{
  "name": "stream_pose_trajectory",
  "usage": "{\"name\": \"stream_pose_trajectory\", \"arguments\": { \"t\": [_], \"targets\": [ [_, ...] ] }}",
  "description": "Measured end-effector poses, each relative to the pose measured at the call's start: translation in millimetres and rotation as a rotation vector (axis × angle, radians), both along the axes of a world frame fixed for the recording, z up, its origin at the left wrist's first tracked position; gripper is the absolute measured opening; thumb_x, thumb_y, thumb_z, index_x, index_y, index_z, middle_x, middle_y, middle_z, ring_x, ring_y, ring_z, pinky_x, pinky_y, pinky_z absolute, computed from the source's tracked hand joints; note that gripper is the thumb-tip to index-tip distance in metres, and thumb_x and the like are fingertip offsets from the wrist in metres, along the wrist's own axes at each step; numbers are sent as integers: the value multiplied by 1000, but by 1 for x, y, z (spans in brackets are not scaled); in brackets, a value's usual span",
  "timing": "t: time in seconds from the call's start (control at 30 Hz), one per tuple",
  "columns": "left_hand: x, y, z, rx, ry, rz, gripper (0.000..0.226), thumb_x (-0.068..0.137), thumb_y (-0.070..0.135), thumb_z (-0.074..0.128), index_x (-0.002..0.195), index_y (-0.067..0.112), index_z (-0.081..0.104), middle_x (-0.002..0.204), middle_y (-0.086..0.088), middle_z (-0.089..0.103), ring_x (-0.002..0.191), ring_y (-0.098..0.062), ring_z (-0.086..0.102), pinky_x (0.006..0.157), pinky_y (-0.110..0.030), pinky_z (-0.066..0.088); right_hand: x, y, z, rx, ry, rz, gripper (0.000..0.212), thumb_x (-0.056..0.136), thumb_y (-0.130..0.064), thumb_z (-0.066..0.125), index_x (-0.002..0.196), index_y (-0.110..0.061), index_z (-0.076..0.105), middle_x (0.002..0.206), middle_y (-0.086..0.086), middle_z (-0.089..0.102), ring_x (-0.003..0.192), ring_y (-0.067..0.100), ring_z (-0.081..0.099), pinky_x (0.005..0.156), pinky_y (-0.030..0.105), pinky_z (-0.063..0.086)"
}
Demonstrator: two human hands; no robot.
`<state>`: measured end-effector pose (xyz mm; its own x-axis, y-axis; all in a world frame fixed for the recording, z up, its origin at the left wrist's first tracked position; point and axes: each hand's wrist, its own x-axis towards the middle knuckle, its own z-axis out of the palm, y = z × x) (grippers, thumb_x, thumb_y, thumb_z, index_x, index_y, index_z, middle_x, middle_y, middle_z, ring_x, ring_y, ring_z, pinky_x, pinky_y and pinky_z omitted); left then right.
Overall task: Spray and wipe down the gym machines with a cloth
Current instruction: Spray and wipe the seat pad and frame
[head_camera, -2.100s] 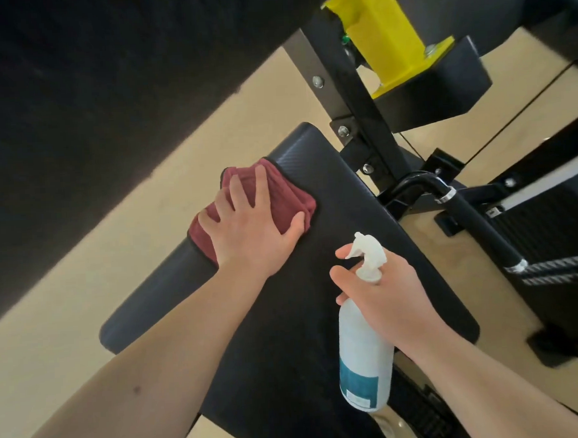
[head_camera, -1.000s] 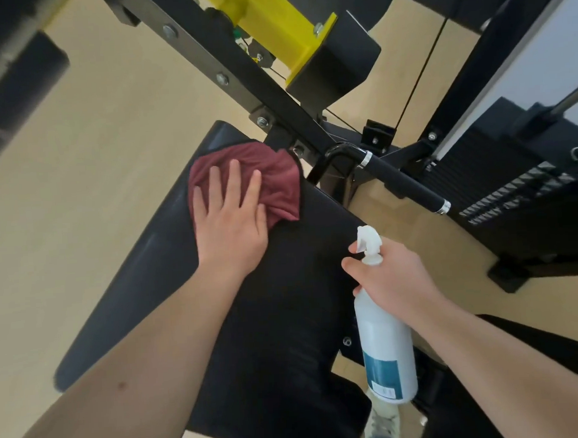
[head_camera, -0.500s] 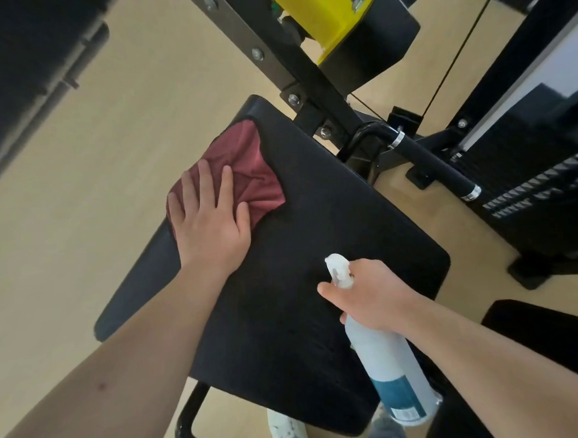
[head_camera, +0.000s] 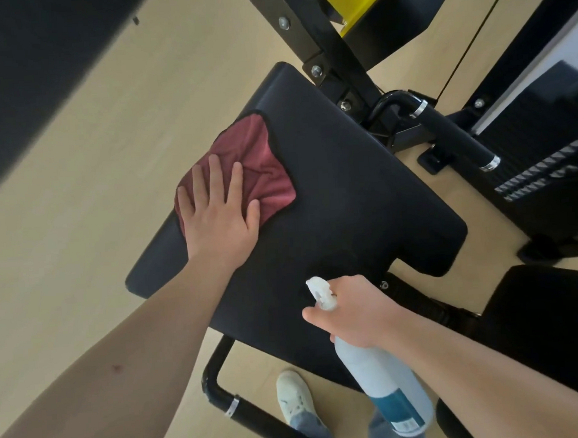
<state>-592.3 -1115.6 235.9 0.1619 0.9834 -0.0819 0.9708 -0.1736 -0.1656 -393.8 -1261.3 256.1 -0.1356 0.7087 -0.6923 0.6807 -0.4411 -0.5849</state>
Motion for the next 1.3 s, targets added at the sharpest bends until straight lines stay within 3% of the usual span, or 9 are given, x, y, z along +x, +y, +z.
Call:
{"name": "stream_pose_trajectory", "arguments": {
  "t": [0.17,0.27,0.37,0.57,0.7,0.83,1.03,1.2,1.3],
  "targets": [
    [-13,-18,1,-30,-7,-9,70,103,61,12,164,29,2,172,-8,-6,158,-37,-4,126,-60,5,-24,-22,9,28,18,86,35,93,-54,59,82,-21,64,79,-2,69,72,14,71,71,28,62],
    [-21,-29,2,-44,-12,-26,70,102,62,11,164,30,2,172,-7,-7,158,-37,-5,126,-61,3,-34,-35,8,4,-15,76,39,91,-51,59,74,-16,63,74,4,69,71,19,71,65,32,58],
    [-28,-37,4,-62,-2,-45,70,101,63,7,164,31,-1,172,-6,-10,158,-37,-8,126,-60,0,-40,-47,11,-30,41,61,25,87,-51,63,78,-28,59,79,-2,68,74,14,68,70,31,56],
    [-45,-59,10,-118,13,-118,71,101,62,8,164,30,-1,172,-8,-8,156,-40,-10,125,-61,-2,-63,-70,18,-9,-60,-71,39,88,-46,61,64,-18,48,63,-2,55,57,10,53,58,29,45],
    [-62,-81,14,-177,61,-206,73,97,65,-4,163,35,-4,172,-8,-10,155,-41,-14,122,-64,-8,-63,-75,25,15,-55,-309,28,89,-48,61,77,-24,58,75,-5,66,73,15,68,72,31,58],
    [-73,-104,14,-262,68,-346,69,97,70,-2,161,44,-1,172,-6,-12,155,-43,-17,120,-67,-11,-57,-69,29,30,-97,-358,27,91,-48,61,79,-24,59,75,-6,66,76,15,69,76,31,58],
    [-73,-110,17,-195,52,-562,56,101,59,30,153,42,40,163,-10,35,149,-39,27,116,-59,24,-44,-53,17,72,-116,-347,23,87,-51,62,77,-31,56,77,-9,67,78,12,68,80,37,59],
    [-60,-94,2,-204,130,-656,75,93,76,23,160,41,21,170,-17,9,155,-46,1,120,-68,-6,-29,-52,4,89,-127,-416,26,88,-48,64,74,-29,56,79,-9,67,82,14,69,82,37,58],
    [-40,-112,-9,-239,172,-695,77,93,80,16,161,43,12,171,-17,1,154,-49,-7,116,-72,-14,-13,-53,1,84,-122,-421,25,89,-46,63,73,-28,56,76,-9,67,83,14,68,79,35,55]
  ]
}}
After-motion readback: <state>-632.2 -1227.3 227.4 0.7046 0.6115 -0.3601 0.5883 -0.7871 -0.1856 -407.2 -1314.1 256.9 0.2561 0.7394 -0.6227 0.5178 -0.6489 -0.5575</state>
